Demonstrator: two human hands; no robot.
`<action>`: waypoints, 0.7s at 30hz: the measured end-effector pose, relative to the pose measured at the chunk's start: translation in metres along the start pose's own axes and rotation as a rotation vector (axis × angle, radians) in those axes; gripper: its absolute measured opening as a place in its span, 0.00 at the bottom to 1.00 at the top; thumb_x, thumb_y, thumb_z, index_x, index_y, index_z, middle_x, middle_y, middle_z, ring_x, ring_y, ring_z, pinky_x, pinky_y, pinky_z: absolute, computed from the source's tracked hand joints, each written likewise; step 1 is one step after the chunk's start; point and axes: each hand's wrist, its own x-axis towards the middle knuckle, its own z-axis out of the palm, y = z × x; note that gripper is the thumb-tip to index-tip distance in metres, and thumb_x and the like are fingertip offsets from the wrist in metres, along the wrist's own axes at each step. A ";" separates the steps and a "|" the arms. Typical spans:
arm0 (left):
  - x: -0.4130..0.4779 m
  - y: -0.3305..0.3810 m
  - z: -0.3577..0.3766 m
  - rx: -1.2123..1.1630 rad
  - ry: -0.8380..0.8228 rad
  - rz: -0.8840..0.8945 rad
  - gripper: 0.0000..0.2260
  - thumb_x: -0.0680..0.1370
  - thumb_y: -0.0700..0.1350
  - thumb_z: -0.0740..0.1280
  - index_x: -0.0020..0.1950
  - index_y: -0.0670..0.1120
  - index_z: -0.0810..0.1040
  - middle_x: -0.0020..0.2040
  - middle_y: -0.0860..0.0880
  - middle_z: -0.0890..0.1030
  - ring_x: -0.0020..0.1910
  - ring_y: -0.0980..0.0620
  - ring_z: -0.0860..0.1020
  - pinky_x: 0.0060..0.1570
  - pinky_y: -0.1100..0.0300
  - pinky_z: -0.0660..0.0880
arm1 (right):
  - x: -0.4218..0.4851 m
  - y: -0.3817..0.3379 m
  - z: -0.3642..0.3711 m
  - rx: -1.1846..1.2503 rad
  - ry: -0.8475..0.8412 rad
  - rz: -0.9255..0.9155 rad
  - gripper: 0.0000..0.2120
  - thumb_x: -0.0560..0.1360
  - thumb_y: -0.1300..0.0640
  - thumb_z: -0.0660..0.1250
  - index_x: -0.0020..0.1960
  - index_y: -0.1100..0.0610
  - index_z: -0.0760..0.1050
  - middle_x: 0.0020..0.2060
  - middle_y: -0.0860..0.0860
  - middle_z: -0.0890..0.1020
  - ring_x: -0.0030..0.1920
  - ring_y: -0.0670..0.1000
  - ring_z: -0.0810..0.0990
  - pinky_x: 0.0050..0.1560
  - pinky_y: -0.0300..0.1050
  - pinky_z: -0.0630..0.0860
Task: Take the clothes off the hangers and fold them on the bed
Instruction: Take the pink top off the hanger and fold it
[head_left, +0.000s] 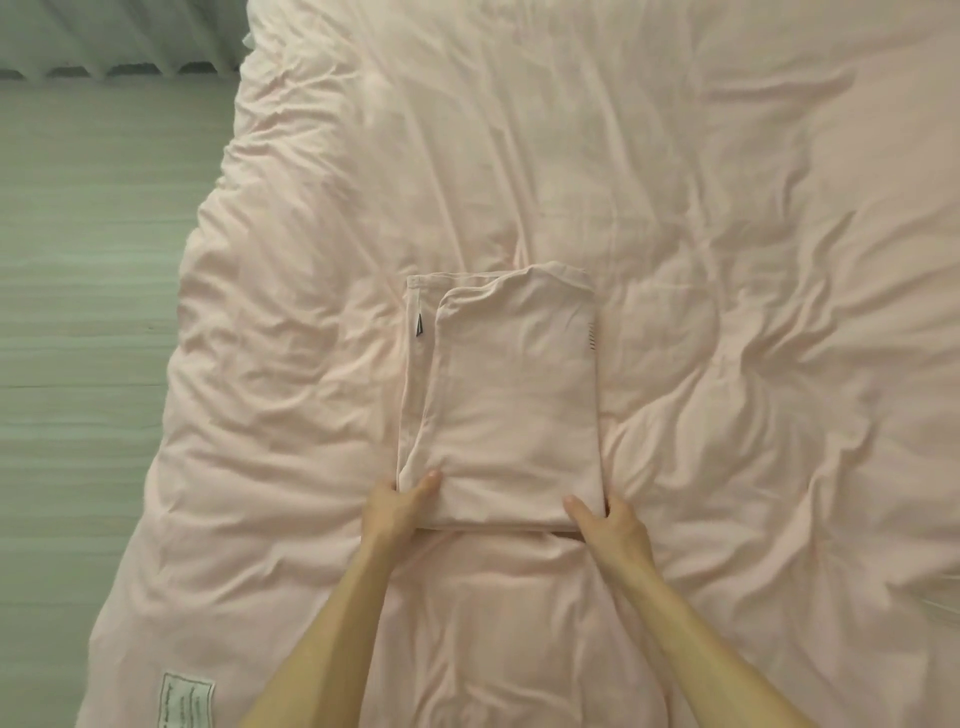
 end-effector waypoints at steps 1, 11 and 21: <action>0.001 0.001 -0.005 -0.013 -0.044 -0.010 0.26 0.69 0.61 0.77 0.57 0.44 0.82 0.51 0.48 0.85 0.49 0.48 0.83 0.53 0.49 0.80 | 0.001 0.001 -0.002 0.031 -0.045 -0.008 0.20 0.77 0.44 0.69 0.53 0.61 0.79 0.49 0.54 0.84 0.54 0.58 0.81 0.52 0.48 0.75; -0.041 -0.037 0.000 0.062 -0.116 0.085 0.16 0.77 0.52 0.72 0.60 0.45 0.80 0.49 0.48 0.84 0.47 0.48 0.82 0.40 0.56 0.77 | -0.016 0.037 -0.032 -0.016 -0.011 -0.069 0.18 0.80 0.45 0.65 0.40 0.58 0.79 0.32 0.49 0.83 0.38 0.52 0.82 0.39 0.45 0.70; -0.132 -0.092 0.018 0.011 -0.161 0.050 0.08 0.81 0.46 0.67 0.59 0.48 0.74 0.53 0.46 0.81 0.46 0.51 0.80 0.36 0.62 0.76 | -0.072 0.102 -0.063 -0.005 -0.057 -0.084 0.12 0.82 0.53 0.64 0.43 0.58 0.77 0.30 0.48 0.83 0.27 0.42 0.81 0.36 0.38 0.75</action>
